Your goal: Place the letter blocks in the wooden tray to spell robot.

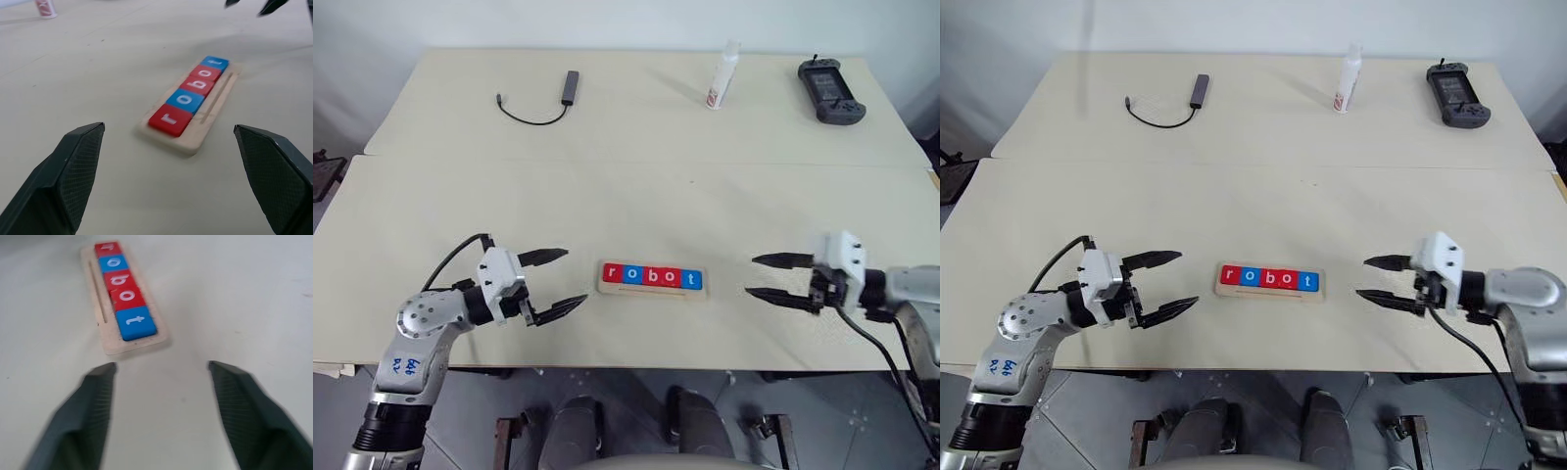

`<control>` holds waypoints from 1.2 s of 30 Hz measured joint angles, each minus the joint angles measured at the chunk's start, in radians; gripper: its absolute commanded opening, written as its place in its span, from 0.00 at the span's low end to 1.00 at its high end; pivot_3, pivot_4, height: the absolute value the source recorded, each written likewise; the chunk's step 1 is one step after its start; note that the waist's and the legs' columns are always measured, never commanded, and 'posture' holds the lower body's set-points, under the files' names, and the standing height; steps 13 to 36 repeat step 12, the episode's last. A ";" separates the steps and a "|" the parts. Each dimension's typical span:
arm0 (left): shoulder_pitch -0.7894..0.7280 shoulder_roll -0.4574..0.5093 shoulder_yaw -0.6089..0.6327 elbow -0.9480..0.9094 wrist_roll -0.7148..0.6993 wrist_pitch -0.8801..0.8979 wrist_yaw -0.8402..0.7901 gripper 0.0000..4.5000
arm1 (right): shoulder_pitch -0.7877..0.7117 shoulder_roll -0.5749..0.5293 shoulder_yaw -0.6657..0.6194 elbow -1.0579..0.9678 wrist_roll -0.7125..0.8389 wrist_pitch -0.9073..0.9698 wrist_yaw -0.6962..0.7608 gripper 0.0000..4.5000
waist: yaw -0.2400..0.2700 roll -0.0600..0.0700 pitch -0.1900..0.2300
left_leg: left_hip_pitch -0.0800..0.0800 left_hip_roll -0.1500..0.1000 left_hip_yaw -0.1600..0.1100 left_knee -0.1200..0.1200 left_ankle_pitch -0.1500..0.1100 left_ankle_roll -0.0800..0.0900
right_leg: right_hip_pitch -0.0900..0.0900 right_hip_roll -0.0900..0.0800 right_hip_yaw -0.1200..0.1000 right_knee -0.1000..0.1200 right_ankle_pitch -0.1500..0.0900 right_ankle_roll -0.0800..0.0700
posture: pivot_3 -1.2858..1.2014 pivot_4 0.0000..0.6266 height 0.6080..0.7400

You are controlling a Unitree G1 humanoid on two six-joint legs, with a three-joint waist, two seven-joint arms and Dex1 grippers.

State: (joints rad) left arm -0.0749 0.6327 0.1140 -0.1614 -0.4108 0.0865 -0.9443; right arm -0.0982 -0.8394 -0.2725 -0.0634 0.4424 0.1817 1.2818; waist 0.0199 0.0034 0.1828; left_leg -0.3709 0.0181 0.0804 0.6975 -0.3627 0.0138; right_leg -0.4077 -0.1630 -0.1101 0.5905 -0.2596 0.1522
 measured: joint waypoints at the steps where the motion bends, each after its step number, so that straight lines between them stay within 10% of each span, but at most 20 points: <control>1: 0.000 0.007 0.009 0.011 0.000 -0.001 -0.006 1.00 | 0.020 0.000 -0.021 -0.015 0.018 0.008 0.000 0.96 | -0.001 0.000 0.000 | 0.000 0.000 0.001 0.000 0.000 0.000 | 0.000 0.000 0.000 0.000 0.000 0.000 | 0.52 0.24 1.00; 36: -0.033 0.026 0.066 0.054 -0.012 -0.010 -0.019 1.00 | 0.058 0.018 -0.048 -0.047 0.070 -0.009 -0.018 0.99 | 0.003 0.000 0.000 | 0.000 0.000 0.001 0.000 0.000 0.000 | 0.000 0.000 0.001 0.000 0.000 0.000 | 0.52 0.24 1.00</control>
